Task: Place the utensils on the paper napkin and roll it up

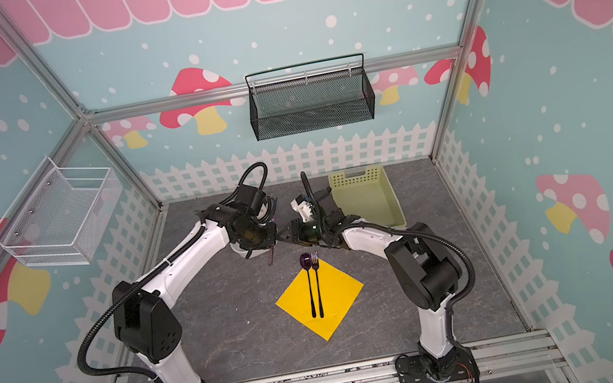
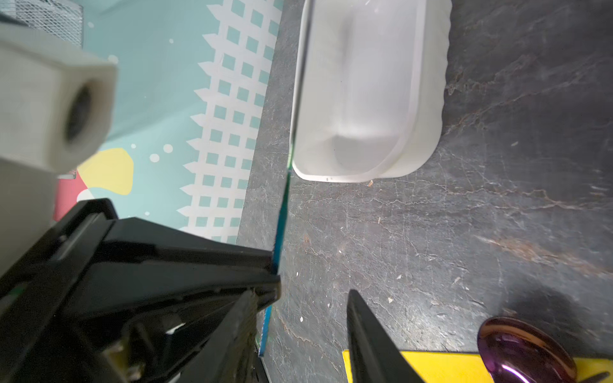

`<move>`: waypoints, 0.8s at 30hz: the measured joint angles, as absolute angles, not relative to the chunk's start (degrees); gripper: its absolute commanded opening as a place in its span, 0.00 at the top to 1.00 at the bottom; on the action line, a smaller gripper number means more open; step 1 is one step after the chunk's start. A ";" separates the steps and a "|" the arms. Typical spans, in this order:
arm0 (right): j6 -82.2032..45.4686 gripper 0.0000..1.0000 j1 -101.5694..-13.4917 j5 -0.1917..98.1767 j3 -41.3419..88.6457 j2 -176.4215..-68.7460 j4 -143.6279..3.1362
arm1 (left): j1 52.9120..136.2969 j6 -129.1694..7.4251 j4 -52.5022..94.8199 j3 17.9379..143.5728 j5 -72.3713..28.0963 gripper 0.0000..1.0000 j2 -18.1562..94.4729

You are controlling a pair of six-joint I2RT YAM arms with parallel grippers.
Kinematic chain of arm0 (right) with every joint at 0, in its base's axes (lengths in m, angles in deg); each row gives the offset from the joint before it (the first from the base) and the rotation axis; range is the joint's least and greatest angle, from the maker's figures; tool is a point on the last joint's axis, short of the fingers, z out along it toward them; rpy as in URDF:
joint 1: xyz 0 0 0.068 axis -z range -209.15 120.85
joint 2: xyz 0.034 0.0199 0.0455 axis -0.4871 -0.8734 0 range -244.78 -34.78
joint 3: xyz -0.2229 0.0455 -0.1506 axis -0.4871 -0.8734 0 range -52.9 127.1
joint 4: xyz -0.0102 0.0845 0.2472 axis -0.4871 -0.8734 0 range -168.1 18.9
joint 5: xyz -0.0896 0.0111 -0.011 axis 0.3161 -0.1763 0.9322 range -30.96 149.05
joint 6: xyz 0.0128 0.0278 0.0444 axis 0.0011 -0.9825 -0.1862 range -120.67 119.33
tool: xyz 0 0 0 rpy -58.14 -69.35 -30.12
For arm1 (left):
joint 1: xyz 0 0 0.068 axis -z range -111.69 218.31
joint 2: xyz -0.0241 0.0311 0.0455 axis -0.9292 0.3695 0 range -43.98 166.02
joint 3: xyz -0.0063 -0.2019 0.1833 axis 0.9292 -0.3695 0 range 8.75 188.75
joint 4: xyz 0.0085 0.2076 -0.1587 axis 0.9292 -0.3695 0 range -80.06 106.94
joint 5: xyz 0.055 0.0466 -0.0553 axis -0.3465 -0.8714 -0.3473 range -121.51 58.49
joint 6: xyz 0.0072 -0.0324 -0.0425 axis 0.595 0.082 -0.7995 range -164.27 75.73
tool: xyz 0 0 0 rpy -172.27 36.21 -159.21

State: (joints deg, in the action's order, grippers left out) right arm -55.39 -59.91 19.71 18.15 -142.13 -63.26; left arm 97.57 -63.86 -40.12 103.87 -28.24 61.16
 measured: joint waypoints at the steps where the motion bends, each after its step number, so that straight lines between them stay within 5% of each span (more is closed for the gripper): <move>1: -56.09 0.54 -59.91 19.08 18.17 -142.64 -62.52 | 97.68 -64.01 -40.03 103.87 -28.24 0.95 61.16; 24: -63.63 0.56 -59.58 17.24 17.55 -146.00 -52.88 | 98.47 -64.69 -39.86 102.51 -29.75 0.95 61.16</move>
